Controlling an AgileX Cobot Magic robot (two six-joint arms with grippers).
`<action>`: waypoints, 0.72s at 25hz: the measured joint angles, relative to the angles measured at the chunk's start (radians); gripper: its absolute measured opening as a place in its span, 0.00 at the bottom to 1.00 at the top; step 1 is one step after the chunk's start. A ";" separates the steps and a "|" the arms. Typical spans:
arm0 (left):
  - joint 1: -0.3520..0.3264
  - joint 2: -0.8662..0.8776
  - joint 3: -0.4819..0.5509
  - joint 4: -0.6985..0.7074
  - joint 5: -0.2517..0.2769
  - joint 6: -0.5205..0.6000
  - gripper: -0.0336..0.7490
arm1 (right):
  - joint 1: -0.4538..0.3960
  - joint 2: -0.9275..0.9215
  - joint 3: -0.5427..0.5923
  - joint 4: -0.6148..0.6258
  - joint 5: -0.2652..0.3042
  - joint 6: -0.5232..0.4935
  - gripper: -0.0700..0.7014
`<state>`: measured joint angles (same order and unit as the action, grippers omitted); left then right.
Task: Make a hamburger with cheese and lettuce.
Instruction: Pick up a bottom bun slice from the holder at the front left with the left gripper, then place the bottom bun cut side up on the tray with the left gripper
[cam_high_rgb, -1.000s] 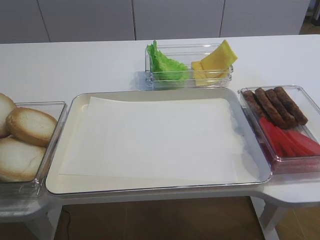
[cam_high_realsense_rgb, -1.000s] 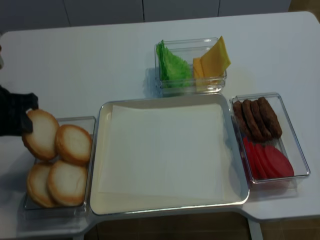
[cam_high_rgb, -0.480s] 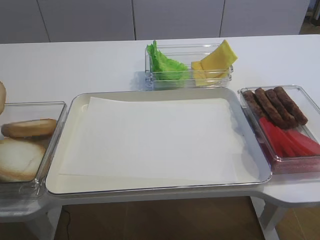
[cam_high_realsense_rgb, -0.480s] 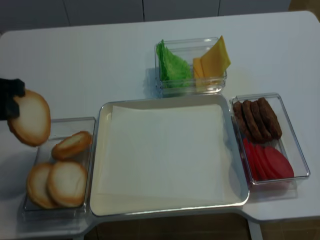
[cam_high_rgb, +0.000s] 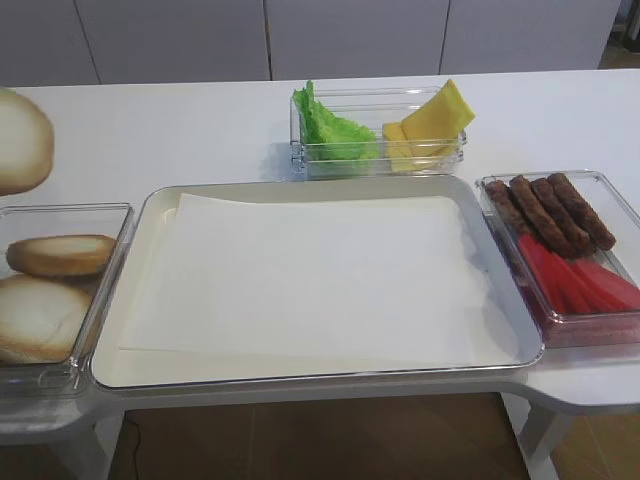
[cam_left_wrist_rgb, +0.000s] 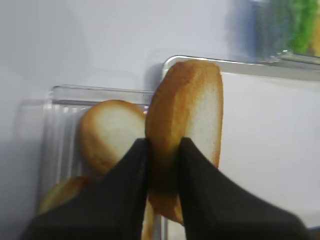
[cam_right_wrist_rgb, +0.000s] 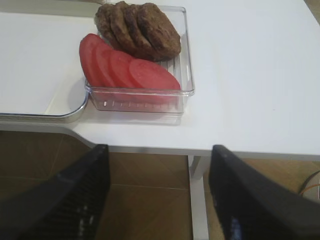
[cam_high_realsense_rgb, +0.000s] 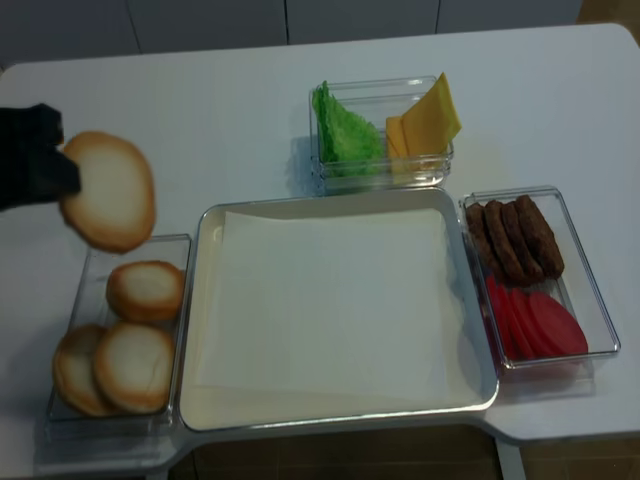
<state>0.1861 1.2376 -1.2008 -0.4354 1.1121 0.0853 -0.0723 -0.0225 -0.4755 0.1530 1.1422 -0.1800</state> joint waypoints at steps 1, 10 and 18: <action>-0.010 0.002 0.000 -0.033 0.000 0.014 0.21 | 0.000 0.000 0.000 0.000 0.000 0.000 0.72; -0.268 0.134 0.000 -0.155 -0.064 0.029 0.21 | 0.000 0.000 0.000 0.000 0.000 0.000 0.72; -0.481 0.330 -0.001 -0.262 -0.185 0.030 0.21 | 0.000 0.000 0.000 0.000 0.000 0.000 0.72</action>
<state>-0.2950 1.5678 -1.2013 -0.6978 0.9271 0.1150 -0.0723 -0.0225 -0.4755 0.1530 1.1422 -0.1800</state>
